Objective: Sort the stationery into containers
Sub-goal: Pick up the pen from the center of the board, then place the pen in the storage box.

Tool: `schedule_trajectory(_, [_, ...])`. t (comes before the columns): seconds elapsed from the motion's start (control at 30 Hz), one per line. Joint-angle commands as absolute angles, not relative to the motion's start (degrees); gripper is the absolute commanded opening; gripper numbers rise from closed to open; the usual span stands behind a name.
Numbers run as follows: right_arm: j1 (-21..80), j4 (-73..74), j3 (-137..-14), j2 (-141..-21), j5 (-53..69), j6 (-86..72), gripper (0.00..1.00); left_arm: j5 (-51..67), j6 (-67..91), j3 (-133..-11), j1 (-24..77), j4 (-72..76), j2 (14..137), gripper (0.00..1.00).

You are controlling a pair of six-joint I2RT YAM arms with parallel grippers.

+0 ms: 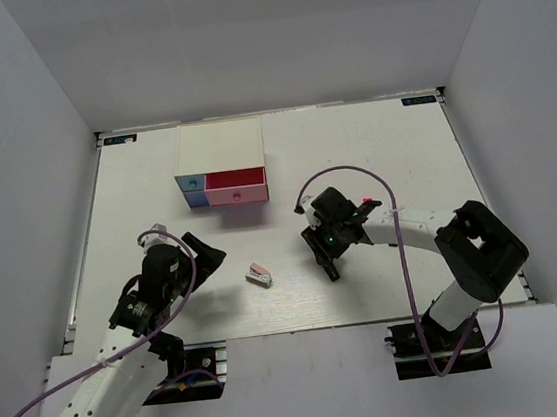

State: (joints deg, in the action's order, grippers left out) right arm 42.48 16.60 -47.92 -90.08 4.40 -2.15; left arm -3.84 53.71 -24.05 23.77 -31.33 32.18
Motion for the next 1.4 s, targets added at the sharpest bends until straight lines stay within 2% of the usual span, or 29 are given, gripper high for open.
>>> schedule_trajectory(0.0, [43.7,17.6,-47.7,-91.1,4.7,-2.9,0.46,-4.9,55.5,-24.7,24.0,-32.2,31.3,1.00])
schedule_trajectory(0.17, [43.7,19.2,-49.6,-90.1,6.6,2.5,0.25,-4.9,55.5,-24.2,24.0,-31.5,31.3,1.00])
schedule_trajectory(0.47, [42.7,14.4,-59.1,-81.0,12.0,17.6,0.12,-3.9,55.5,-23.0,24.0,-29.6,32.4,1.00])
schedule_trajectory(0.57, [42.7,11.3,-64.8,-80.1,14.7,20.0,0.00,-3.9,56.0,-21.9,24.0,-29.6,31.1,1.00])
schedule_trajectory(0.73, [42.5,9.5,-77.6,-85.6,20.2,19.9,0.00,-3.9,56.5,-21.4,24.0,-29.1,29.4,1.00])
schedule_trajectory(0.93, [42.7,2.0,-84.1,-91.4,30.0,27.5,0.00,-2.8,57.0,-20.3,24.0,-27.9,29.4,1.00])
schedule_trajectory(1.07, [43.0,-3.1,-89.4,-96.8,31.4,28.8,0.00,-2.8,57.0,-19.8,24.0,-27.4,29.4,1.00])
schedule_trajectory(1.37, [42.7,-9.0,-92.9,-106.1,32.3,32.9,0.00,-2.8,58.1,-18.2,24.0,-26.3,28.8,1.00])
